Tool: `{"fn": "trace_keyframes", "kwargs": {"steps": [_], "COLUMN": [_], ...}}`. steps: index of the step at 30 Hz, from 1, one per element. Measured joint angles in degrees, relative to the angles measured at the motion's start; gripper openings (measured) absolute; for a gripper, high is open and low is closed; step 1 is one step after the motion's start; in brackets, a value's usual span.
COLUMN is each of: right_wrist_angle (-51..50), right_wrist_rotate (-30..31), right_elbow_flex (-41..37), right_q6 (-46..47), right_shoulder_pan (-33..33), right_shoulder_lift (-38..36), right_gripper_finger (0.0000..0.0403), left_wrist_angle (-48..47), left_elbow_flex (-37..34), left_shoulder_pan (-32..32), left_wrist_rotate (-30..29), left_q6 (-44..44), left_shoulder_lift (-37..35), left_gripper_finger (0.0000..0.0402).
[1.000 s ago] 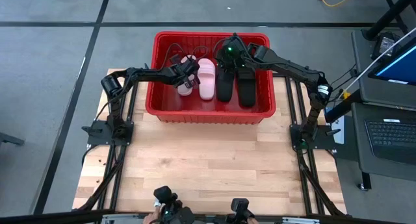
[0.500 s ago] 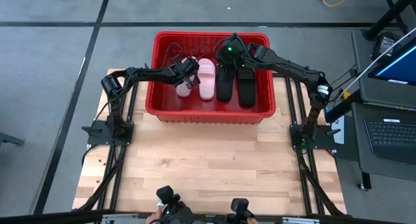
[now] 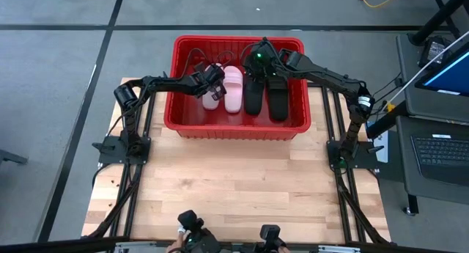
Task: Pick and place slides into bin
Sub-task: Put the pink slipper into the red bin, then return to Home Position
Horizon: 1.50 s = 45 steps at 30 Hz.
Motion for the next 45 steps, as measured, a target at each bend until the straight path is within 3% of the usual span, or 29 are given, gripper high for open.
{"fn": "trace_keyframes", "kwargs": {"steps": [10, 17, 21, 24, 34, 45], "right_wrist_angle": [0.0, 0.0, 0.0, 0.0, 0.0, -0.1], "right_wrist_rotate": [0.0, 0.0, 0.0, -0.3, -4.0, -4.0], "right_elbow_flex": [0.0, 0.0, 0.0, 0.0, 0.0, 2.4], "right_q6": [1.2, 1.7, 1.7, 1.7, 1.7, 1.7], "right_shoulder_pan": [0.0, 0.0, 0.0, 0.0, 0.0, 2.9], "right_shoulder_lift": [0.0, 0.0, 0.0, 0.0, 0.0, -0.1], "right_gripper_finger": [0.0007, 0.0007, 0.0007, 0.0007, 0.0007, 0.0007], "left_wrist_angle": [-2.5, -10.1, -14.6, -14.7, -15.4, -15.5], "left_elbow_flex": [1.8, 5.4, 7.0, 7.0, 7.1, 7.1], "left_shoulder_pan": [-0.1, -0.1, -0.3, -0.5, -1.9, -6.3], "left_wrist_rotate": [0.1, 0.2, 4.1, 6.4, 5.9, 7.7], "left_q6": [-0.1, -0.1, 0.0, -0.4, -0.5, -0.4], "left_shoulder_lift": [0.0, -0.1, -1.6, -4.0, -16.2, -31.0], "left_gripper_finger": [0.0116, 0.0119, 0.012, 0.012, 0.0108, 0.0065]}}
